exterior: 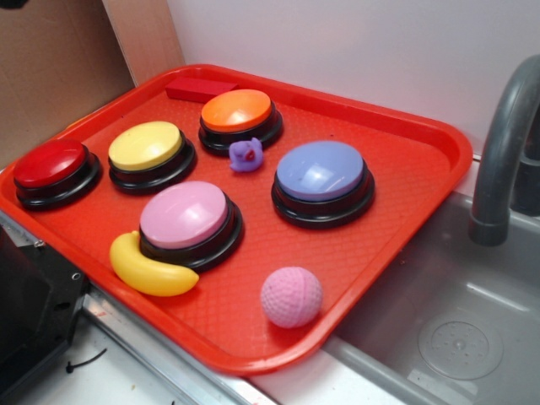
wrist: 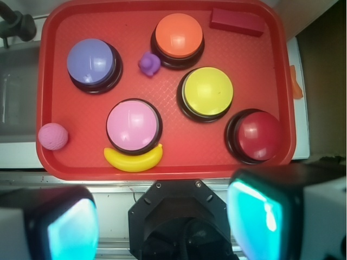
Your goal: Push the purple button.
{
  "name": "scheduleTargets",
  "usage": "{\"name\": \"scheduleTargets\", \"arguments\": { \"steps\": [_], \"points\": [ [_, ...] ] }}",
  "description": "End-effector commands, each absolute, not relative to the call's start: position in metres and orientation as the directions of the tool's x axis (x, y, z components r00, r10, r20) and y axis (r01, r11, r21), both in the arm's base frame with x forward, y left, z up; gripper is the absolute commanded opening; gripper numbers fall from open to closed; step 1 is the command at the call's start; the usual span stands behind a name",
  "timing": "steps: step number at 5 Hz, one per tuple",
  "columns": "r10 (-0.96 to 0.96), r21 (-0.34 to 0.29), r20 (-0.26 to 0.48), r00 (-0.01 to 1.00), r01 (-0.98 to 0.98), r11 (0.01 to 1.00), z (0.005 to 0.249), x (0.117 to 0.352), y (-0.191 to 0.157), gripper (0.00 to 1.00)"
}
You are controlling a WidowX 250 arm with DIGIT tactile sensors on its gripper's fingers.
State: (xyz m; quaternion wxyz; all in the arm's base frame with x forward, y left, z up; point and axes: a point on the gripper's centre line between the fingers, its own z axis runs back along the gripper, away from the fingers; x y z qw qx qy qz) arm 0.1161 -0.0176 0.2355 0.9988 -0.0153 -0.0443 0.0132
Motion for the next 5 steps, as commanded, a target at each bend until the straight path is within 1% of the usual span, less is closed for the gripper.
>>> {"name": "scheduleTargets", "arguments": {
  "steps": [1, 2, 3, 4, 5],
  "points": [
    [0.028, -0.032, 0.088, 0.996, -0.025, 0.999, 0.235, 0.116, -0.018, 1.00],
    [-0.117, 0.038, 0.084, 0.990, 0.114, 0.993, 0.206, 0.166, -0.035, 1.00],
    [-0.341, 0.026, 0.148, 0.928, 0.341, 0.940, 0.166, 0.212, -0.057, 1.00],
    [-0.441, 0.032, 0.150, 0.885, 0.442, 0.897, 0.134, 0.243, -0.074, 1.00],
    [-0.553, 0.040, 0.174, 0.815, 0.555, 0.831, 0.107, 0.252, -0.089, 1.00]
  ]
}}
